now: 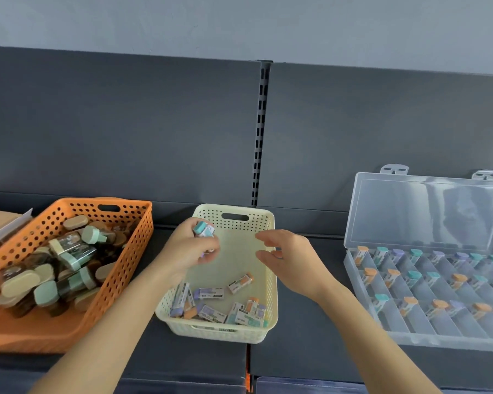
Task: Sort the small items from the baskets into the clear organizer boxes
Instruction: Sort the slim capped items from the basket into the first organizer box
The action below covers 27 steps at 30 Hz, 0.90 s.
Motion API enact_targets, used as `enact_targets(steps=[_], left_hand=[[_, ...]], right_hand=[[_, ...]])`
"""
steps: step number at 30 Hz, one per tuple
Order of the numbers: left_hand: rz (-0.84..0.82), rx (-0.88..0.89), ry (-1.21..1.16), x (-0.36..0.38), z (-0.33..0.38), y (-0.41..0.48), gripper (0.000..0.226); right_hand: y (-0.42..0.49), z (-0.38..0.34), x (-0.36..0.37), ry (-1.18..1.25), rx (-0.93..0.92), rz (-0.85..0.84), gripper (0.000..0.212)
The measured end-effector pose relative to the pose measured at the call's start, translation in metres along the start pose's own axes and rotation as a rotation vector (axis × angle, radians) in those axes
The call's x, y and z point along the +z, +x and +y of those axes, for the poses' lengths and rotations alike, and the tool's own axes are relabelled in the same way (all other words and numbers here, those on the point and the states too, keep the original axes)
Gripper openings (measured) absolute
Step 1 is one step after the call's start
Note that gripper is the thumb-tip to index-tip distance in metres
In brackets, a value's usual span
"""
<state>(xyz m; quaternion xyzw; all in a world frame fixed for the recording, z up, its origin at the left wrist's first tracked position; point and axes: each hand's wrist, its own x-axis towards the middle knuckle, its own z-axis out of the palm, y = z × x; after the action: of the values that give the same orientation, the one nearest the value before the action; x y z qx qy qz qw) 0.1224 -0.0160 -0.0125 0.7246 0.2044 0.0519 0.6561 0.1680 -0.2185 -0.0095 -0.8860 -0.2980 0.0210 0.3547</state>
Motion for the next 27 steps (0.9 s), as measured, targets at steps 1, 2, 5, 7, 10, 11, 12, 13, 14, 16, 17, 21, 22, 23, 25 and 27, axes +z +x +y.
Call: enact_targets(steps=[1, 2, 5, 7, 10, 11, 12, 13, 14, 16, 17, 21, 22, 23, 25, 27], left_hand=[[0.029, 0.010, 0.004, -0.007, 0.001, -0.005, 0.029], [0.058, 0.020, 0.004, -0.013, 0.001, -0.010, 0.029], [0.151, 0.045, -0.021, -0.026, -0.005, -0.026, 0.025], [0.199, 0.066, -0.025, -0.030, -0.011, -0.035, 0.022], [0.246, 0.081, -0.015, -0.035, -0.019, -0.043, 0.019], [0.258, 0.077, -0.019, -0.037, -0.021, -0.044, 0.019], [0.267, 0.072, -0.033, -0.039, -0.022, -0.045, 0.019], [0.275, 0.065, -0.050, -0.041, -0.023, -0.046, 0.020], [0.284, 0.057, -0.061, -0.043, -0.024, -0.047, 0.021], [0.309, 0.047, -0.079, -0.046, -0.026, -0.050, 0.023], [0.318, 0.043, -0.088, -0.048, -0.027, -0.051, 0.024], [0.324, 0.046, -0.095, -0.050, -0.033, -0.054, 0.026], [0.325, 0.046, -0.093, -0.050, -0.034, -0.054, 0.027], [0.326, 0.045, -0.093, -0.049, -0.034, -0.054, 0.027], [0.327, 0.050, -0.096, -0.049, -0.034, -0.054, 0.027], [0.332, 0.052, -0.099, -0.048, -0.033, -0.054, 0.027]], right_hand=[[0.003, -0.004, 0.004, 0.004, -0.010, -0.021, 0.037], [0.006, -0.008, 0.010, 0.010, -0.015, -0.051, 0.038], [0.014, -0.020, 0.030, 0.006, -0.031, -0.209, 0.043], [0.018, -0.027, 0.045, -0.077, -0.066, -0.352, 0.052], [0.023, -0.032, 0.070, -0.268, -0.102, -0.575, 0.071], [0.024, -0.033, 0.078, -0.319, -0.104, -0.628, 0.072], [0.026, -0.033, 0.084, -0.370, -0.110, -0.664, 0.070], [0.027, -0.032, 0.089, -0.415, -0.122, -0.688, 0.066], [0.030, -0.032, 0.091, -0.446, -0.133, -0.703, 0.063], [0.035, -0.030, 0.092, -0.460, -0.142, -0.724, 0.068], [0.039, -0.028, 0.092, -0.453, -0.138, -0.732, 0.071], [0.046, -0.026, 0.093, -0.459, -0.173, -0.679, 0.039], [0.047, -0.026, 0.093, -0.452, -0.179, -0.646, 0.031], [0.047, -0.027, 0.092, -0.433, -0.172, -0.620, 0.026], [0.047, -0.027, 0.091, -0.416, -0.154, -0.590, 0.023], [0.046, -0.028, 0.092, -0.417, -0.132, -0.573, 0.022]])
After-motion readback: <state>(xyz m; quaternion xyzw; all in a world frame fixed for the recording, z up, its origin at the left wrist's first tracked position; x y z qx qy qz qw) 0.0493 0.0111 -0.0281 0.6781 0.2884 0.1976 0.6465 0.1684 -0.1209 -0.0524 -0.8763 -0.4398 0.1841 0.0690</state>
